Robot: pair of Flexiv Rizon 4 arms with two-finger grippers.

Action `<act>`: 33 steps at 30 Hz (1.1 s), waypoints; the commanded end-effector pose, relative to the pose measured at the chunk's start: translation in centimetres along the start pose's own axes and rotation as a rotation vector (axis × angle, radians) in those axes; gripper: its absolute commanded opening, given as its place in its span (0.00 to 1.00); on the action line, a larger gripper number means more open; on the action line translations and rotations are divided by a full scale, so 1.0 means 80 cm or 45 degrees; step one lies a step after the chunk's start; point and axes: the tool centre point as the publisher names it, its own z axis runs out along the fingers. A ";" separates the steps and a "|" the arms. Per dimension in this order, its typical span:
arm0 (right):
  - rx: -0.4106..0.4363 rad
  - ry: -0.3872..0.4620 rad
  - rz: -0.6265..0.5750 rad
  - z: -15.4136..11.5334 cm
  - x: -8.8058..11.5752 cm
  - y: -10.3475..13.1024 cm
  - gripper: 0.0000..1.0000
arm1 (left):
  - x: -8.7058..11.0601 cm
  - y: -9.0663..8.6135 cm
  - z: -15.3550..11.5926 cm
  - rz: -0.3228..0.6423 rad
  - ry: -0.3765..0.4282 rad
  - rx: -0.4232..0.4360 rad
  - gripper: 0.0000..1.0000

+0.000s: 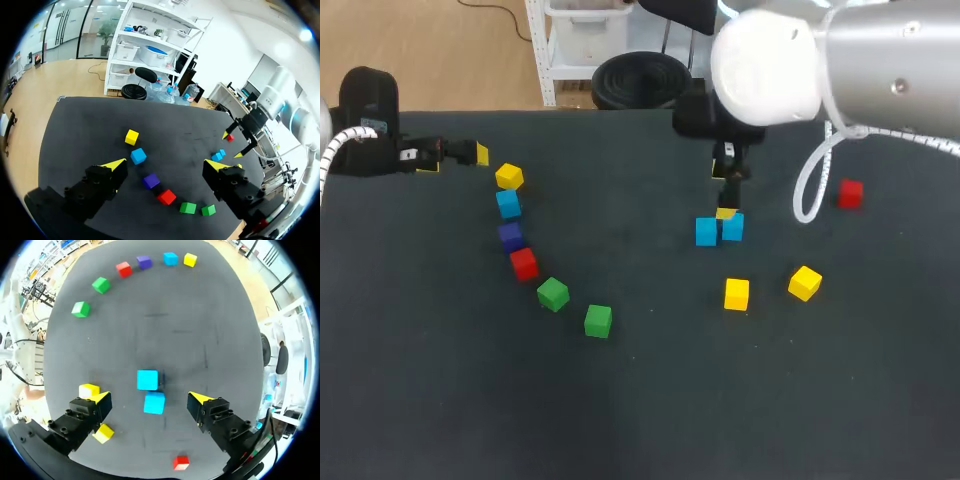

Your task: Place the blue cubes, place green cubes on the blue cubes, place the yellow cubes on the green cubes, then place the red cubes on the yellow cubes, and place purple cube on the red cubes.

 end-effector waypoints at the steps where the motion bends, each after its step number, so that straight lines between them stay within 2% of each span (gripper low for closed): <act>1: 0.079 0.045 0.005 -0.011 0.001 0.020 1.00 | 0.000 -0.001 0.000 -0.001 0.003 -0.004 1.00; 3: 0.075 0.102 0.017 -0.006 0.006 0.018 1.00 | 0.000 -0.001 0.000 -0.001 0.003 -0.004 1.00; 14: -0.029 0.168 0.055 0.046 0.036 -0.016 1.00 | 0.000 -0.001 0.000 -0.001 0.003 -0.004 1.00; 15: -0.030 0.164 0.055 0.050 0.038 -0.018 0.94 | 0.000 -0.001 0.000 -0.001 0.003 -0.004 1.00; 17: -0.035 0.160 0.056 0.056 0.038 -0.021 0.92 | 0.000 -0.001 0.000 -0.001 0.003 -0.004 1.00; 19: -0.046 0.153 0.054 0.060 0.037 -0.024 0.84 | 0.000 -0.001 0.000 -0.001 0.003 -0.004 1.00; 23: -0.067 0.137 0.045 0.065 0.033 -0.026 0.49 | 0.000 -0.001 0.000 -0.001 0.003 -0.004 1.00; 29: -0.088 0.119 0.033 0.069 0.031 -0.024 0.26 | 0.000 -0.001 0.000 -0.001 0.003 -0.004 1.00; 33: -0.097 0.123 0.030 0.070 0.034 -0.020 0.17 | 0.000 -0.001 0.000 -0.001 0.003 -0.004 1.00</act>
